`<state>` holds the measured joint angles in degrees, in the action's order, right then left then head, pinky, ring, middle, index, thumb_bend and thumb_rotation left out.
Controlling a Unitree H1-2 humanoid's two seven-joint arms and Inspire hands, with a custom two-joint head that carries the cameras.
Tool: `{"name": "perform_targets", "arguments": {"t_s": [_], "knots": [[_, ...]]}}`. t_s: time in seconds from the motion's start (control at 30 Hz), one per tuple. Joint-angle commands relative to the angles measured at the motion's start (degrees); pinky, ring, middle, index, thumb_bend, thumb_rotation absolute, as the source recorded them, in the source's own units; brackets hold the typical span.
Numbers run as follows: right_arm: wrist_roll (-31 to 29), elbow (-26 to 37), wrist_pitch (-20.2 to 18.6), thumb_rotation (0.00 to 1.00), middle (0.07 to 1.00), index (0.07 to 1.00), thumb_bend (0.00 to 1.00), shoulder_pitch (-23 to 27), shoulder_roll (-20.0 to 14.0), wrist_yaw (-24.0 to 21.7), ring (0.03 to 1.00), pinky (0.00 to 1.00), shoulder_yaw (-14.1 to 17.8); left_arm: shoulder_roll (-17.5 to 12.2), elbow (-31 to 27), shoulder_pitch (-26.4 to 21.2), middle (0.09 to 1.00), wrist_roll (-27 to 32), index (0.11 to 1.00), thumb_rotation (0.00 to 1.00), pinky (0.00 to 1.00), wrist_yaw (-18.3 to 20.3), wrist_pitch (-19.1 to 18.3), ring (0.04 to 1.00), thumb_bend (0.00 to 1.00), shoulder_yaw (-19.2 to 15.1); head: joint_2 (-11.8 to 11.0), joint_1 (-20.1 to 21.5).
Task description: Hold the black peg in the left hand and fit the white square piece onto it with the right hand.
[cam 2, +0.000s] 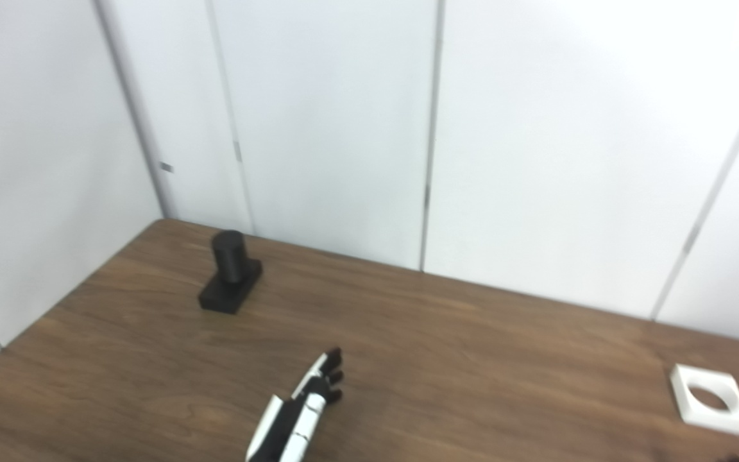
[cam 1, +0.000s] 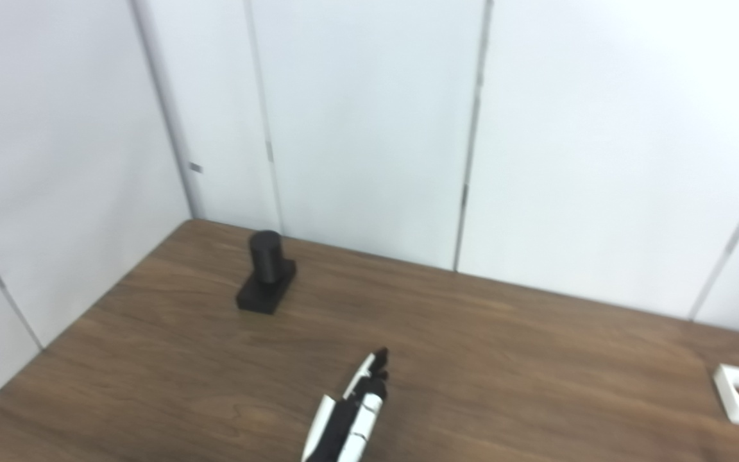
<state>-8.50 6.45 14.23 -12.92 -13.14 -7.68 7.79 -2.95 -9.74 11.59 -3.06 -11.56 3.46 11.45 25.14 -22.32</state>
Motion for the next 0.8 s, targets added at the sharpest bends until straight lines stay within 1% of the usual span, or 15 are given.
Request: {"name": "perform_targets", "arguments": {"t_s": [0.0, 0.1, 0.27, 0.37, 0.43, 0.5, 0.53, 0.57, 0.6, 0.63, 0.67, 0.7, 0.73, 0.77], "knots": [[0.28, -5.01, -0.01, 1.00, 0.989, 1.000, 0.51, -1.61, 0.92, 0.36, 1.000, 1.00, -0.23, 5.57, 1.45, 3.65, 0.966, -0.98, 0.955, 1.00, 0.90, -0.52, 0.20, 0.947, 0.45, 1.04, 0.04, -0.08], [0.02, -4.93, -0.25, 1.00, 0.993, 1.000, 0.48, -1.62, 0.87, 0.11, 1.000, 1.00, -0.21, 5.58, 1.19, 3.70, 0.969, -0.93, 0.959, 1.00, 0.91, -0.70, -0.30, 0.953, 0.45, 1.22, 0.04, -0.08], [-0.28, -5.25, 0.10, 1.00, 0.992, 1.000, 0.46, -1.40, 0.92, 0.04, 1.000, 1.00, -0.07, 5.36, 0.79, 3.66, 0.974, -0.80, 0.965, 1.00, 0.92, -0.83, -0.89, 0.960, 0.45, 1.43, 0.91, 0.39], [-0.06, -5.06, -0.07, 1.00, 0.984, 1.000, 0.48, -1.33, 0.99, 0.23, 1.000, 1.00, -0.01, 5.10, 0.57, 3.49, 0.974, -1.48, 0.966, 1.00, 0.92, -0.85, -1.66, 0.963, 0.48, 1.62, 1.14, 0.47], [-0.32, -4.93, 0.12, 1.00, 0.980, 1.000, 0.48, -1.38, 1.08, 0.18, 1.000, 1.00, 0.05, 4.75, 0.14, 3.32, 0.979, -3.02, 0.972, 1.00, 0.93, -1.06, -2.13, 0.969, 0.49, 1.89, 1.14, 0.47], [-0.94, -4.90, 0.04, 1.00, 0.975, 1.000, 0.49, -1.40, 1.19, 0.07, 1.000, 1.00, 0.17, 4.41, -0.72, 3.22, 0.985, -5.18, 0.974, 0.96, 0.92, -1.51, -3.09, 0.972, 0.45, 2.10, 1.14, 0.47], [-1.40, -5.16, -0.05, 1.00, 0.975, 1.000, 0.49, -1.27, 1.23, -0.07, 1.000, 1.00, 0.22, 4.27, -1.58, 3.18, 0.992, -6.75, 0.974, 0.89, 0.91, -1.97, -4.14, 0.973, 0.42, 2.06, 1.78, 1.38], [-1.72, -5.36, -0.11, 1.00, 0.978, 1.000, 0.50, -1.18, 1.25, -0.19, 1.000, 1.00, 0.24, 4.21, -2.19, 3.16, 0.987, -7.74, 0.971, 0.83, 0.91, -2.27, -4.94, 0.969, 0.41, 2.02, 1.78, 1.38], [-1.89, -5.46, -0.25, 1.00, 0.980, 1.000, 0.50, -1.09, 1.27, -0.18, 1.000, 1.00, 0.27, 4.13, -3.51, 3.20, 0.985, -9.14, 0.969, 0.80, 0.91, -2.60, -6.22, 0.966, 0.40, 1.95, 1.78, 1.38], [-1.81, -5.48, -0.60, 1.00, 0.982, 1.000, 0.52, -1.00, 1.32, -0.02, 1.000, 1.00, 0.25, 4.05, -4.94, 3.16, 0.974, -9.87, 0.967, 0.72, 0.92, -2.68, -7.41, 0.959, 0.39, 1.71, 1.83, 1.50], [-1.40, -5.32, -1.15, 1.00, 0.982, 1.000, 0.53, -0.99, 1.40, 0.37, 1.000, 1.00, 0.28, 3.89, -6.80, 3.06, 0.969, -10.29, 0.970, 0.67, 0.92, -2.51, -8.86, 0.955, 0.38, 1.35, 1.83, 1.50], [-0.96, -5.01, -1.69, 1.00, 0.977, 1.000, 0.55, -1.00, 1.53, 0.74, 1.000, 1.00, 0.26, 3.56, -8.66, 2.85, 0.965, -10.72, 0.975, 0.60, 0.92, -2.31, -10.37, 0.950, 0.38, 0.89, 1.88, 1.53], [-0.66, -4.73, -2.04, 1.00, 0.970, 1.000, 0.55, -1.02, 1.72, 0.99, 1.000, 1.00, 0.22, 3.09, -10.49, 2.53, 0.957, -11.16, 0.979, 0.48, 0.91, -2.06, -12.15, 0.935, 0.41, 0.36, 1.94, 1.47], [-0.45, -4.48, -2.29, 1.00, 0.970, 1.000, 0.55, -1.02, 1.86, 1.11, 1.000, 1.00, 0.18, 2.57, -12.25, 2.12, 0.956, -12.13, 0.979, 0.46, 0.91, -1.93, -14.09, 0.933, 0.41, -0.20, 1.96, 1.43]]}}
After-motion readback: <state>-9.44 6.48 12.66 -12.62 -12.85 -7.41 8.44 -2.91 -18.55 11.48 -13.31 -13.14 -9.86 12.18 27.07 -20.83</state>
